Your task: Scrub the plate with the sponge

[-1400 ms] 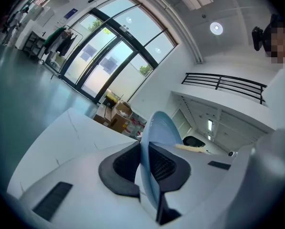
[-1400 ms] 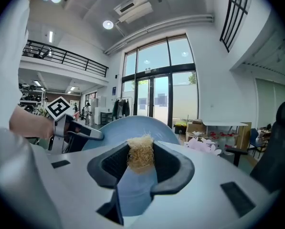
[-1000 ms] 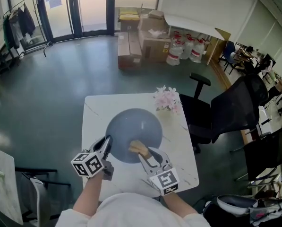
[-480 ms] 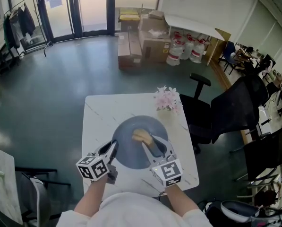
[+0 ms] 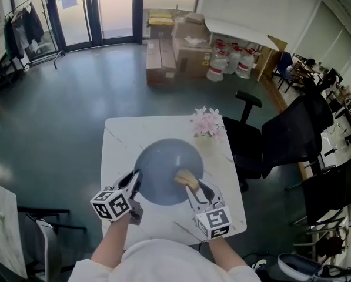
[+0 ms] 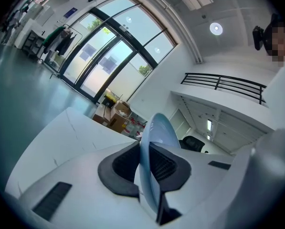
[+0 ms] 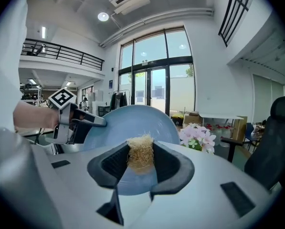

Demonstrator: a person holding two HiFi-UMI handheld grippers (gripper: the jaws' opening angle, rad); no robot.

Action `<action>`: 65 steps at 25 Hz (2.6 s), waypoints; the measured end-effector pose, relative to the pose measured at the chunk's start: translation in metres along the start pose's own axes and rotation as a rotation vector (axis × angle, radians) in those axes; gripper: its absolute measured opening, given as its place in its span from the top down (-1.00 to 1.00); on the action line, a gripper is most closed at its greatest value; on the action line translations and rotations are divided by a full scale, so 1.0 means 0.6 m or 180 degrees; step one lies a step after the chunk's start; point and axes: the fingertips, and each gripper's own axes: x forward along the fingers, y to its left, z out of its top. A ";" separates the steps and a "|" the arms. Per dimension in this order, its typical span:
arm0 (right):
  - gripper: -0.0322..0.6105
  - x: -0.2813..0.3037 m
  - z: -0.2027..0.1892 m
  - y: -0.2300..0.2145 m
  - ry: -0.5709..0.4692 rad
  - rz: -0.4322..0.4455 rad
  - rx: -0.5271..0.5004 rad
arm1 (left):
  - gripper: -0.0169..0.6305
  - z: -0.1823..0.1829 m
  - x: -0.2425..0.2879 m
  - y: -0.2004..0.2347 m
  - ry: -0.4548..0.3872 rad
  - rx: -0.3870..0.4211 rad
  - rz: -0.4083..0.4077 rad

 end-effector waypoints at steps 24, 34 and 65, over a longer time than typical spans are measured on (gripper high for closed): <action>0.45 0.056 0.081 0.020 -0.0250 0.0166 -0.0249 | 0.81 -0.043 -0.005 -0.035 0.0207 0.0210 -0.0160; 0.45 0.015 0.016 -0.062 0.0094 -0.0299 -0.0109 | 0.81 -0.021 -0.013 -0.009 0.0098 0.0139 -0.0057; 0.45 0.005 -0.054 0.113 0.0317 0.0411 0.0266 | 0.79 -0.036 0.027 0.032 0.0036 -0.0322 0.0004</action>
